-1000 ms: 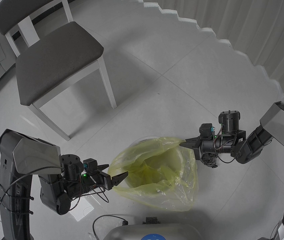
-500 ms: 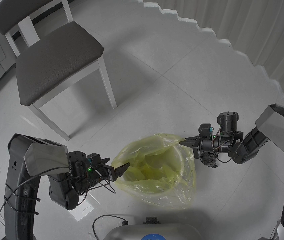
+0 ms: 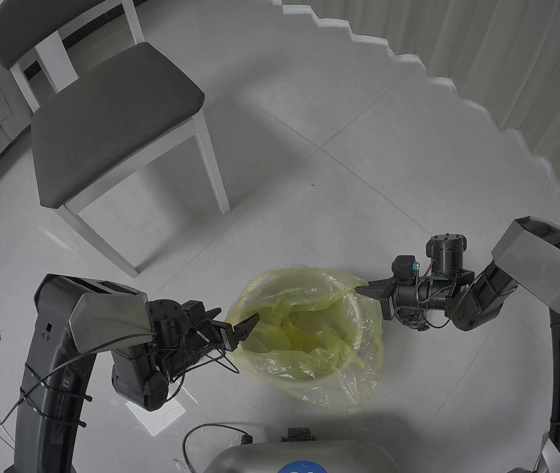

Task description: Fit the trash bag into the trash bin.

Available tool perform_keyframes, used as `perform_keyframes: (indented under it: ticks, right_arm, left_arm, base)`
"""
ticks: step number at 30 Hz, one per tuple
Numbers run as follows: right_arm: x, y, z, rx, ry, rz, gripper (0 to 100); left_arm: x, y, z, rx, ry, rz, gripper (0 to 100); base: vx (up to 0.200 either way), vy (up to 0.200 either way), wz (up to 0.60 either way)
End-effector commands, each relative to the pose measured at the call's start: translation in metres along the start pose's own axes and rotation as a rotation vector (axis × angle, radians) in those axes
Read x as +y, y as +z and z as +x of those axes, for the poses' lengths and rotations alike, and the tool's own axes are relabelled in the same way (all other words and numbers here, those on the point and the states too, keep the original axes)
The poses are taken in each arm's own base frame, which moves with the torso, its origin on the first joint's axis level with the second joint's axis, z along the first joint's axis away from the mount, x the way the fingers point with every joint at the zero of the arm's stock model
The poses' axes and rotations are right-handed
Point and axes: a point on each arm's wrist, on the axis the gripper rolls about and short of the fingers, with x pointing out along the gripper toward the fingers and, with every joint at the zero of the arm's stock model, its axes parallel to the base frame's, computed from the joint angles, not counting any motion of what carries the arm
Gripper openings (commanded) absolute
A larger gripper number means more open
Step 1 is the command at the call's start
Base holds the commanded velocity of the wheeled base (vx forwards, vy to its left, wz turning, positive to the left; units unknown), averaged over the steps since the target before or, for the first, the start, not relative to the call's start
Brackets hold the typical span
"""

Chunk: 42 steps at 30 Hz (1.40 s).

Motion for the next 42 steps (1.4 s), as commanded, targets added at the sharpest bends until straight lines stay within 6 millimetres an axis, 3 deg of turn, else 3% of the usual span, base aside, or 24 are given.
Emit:
perform_keyframes:
  ticks: [1,6,7,14,19,23,25,34,42]
  right_arm:
    - [0.0,-0.007,0.001,0.013,0.002,0.01,0]
    - [0.001,-0.006,0.001,0.014,0.001,0.008,0]
    - [0.001,-0.005,0.001,0.01,0.001,0.007,100]
    - [0.002,-0.008,-0.004,0.023,-0.001,0.016,100]
    - [0.011,-0.027,-0.016,0.056,-0.004,0.046,100]
    - [0.013,-0.03,-0.025,-0.006,-0.033,0.02,100]
    - [0.014,-0.028,-0.027,-0.016,-0.036,0.035,100]
    - [0.016,0.014,-0.043,-0.098,-0.051,0.071,100]
    - [0.019,0.018,-0.043,-0.105,-0.046,0.068,100]
  left_arm:
    - [-0.002,0.002,-0.002,-0.011,-0.004,-0.005,100]
    - [-0.006,0.011,-0.012,-0.013,-0.01,-0.016,100]
    - [-0.009,0.014,-0.014,-0.017,-0.016,-0.035,100]
    - [-0.011,0.011,-0.016,0.0,-0.019,-0.051,100]
    - [-0.013,0.012,-0.018,0.001,-0.023,-0.052,100]
    - [-0.014,0.014,-0.021,0.003,-0.03,-0.052,100]
    - [-0.016,0.016,-0.022,0.003,-0.035,-0.051,100]
    - [-0.019,0.026,-0.029,-0.01,-0.059,-0.048,100]
    - [-0.017,0.029,-0.025,-0.027,-0.06,-0.042,100]
  base:
    - [0.0,0.0,0.0]
    - [0.0,0.0,0.0]
    - [0.0,0.0,0.0]
    - [0.0,0.0,0.0]
    - [0.0,0.0,0.0]
    - [0.0,0.0,0.0]
    - [0.0,0.0,0.0]
    - [0.0,0.0,0.0]
    - [0.0,0.0,0.0]
